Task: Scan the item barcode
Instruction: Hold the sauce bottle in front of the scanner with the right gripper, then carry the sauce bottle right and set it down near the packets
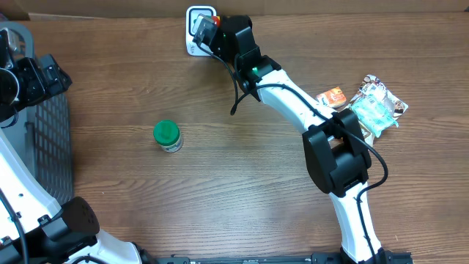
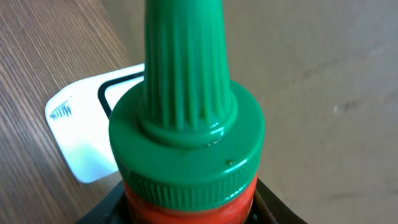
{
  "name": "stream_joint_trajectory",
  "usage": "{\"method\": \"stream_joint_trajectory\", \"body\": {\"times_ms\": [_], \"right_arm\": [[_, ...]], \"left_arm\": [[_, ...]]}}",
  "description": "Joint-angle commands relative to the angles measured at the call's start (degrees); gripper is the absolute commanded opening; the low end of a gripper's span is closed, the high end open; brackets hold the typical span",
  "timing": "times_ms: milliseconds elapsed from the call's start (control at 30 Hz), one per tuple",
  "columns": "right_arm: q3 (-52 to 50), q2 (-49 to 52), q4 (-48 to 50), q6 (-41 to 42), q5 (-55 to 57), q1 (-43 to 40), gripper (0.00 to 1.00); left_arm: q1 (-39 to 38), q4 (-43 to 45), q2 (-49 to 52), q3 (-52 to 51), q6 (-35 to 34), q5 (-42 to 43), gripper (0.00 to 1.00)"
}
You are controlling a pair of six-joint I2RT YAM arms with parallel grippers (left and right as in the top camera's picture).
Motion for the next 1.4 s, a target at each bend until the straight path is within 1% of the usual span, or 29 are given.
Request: {"method": "stream_joint_trajectory", "body": {"times_ms": [0, 167, 433, 500, 567, 633, 733, 967, 1033, 1133, 1300, 1367], "right_arm": [[1.25, 0.24, 2.01, -4.35, 0.33, 0.50, 0.09], [1.25, 0.33, 2.71, -4.35, -0.11, 0.52, 0.09], [1.27, 0.33, 13.18, -3.26, -1.05, 2.95, 0.09], [1.27, 0.33, 14.12, 0.44, -2.78, 3.82, 0.09], [1.27, 0.33, 14.56, 5.95, -5.27, 4.46, 0.09], [1.27, 0.35, 14.53, 9.20, -7.26, 4.63, 0.09], [1.27, 1.07, 14.73, 11.50, -7.67, 4.63, 0.10], [1.27, 1.49, 14.97, 11.50, -3.41, 4.66, 0.10], [1.27, 0.20, 14.49, 16.83, 1.20, 5.03, 0.08], [1.27, -2.67, 9.75, 26.10, 4.26, 5.18, 0.07], [1.27, -10.29, -5.01, 38.95, 4.42, 4.94, 0.07], [1.27, -13.73, -12.92, 43.69, 4.39, 4.55, 0.07]], "left_arm": [[-0.07, 0.00, 0.31, -0.24, 1.09, 0.11, 1.00], [-0.07, 0.00, 0.31, -0.24, 1.09, 0.11, 1.00], [-0.07, 0.00, 0.31, -0.24, 1.09, 0.11, 0.99], [-0.07, 0.00, 0.31, -0.24, 1.09, 0.11, 1.00], [-0.07, 0.00, 0.31, -0.24, 1.09, 0.11, 1.00], [-0.07, 0.00, 0.31, -0.24, 1.09, 0.11, 0.99], [-0.07, 0.00, 0.31, -0.24, 1.09, 0.11, 1.00], [-0.07, 0.00, 0.31, -0.24, 1.09, 0.11, 1.00], [-0.07, 0.00, 0.31, -0.24, 1.09, 0.11, 1.00], [-0.07, 0.00, 0.31, -0.24, 1.09, 0.11, 0.99], [-0.07, 0.00, 0.31, -0.24, 1.09, 0.13, 0.99], [-0.07, 0.00, 0.31, -0.24, 1.11, 0.11, 1.00]]}}
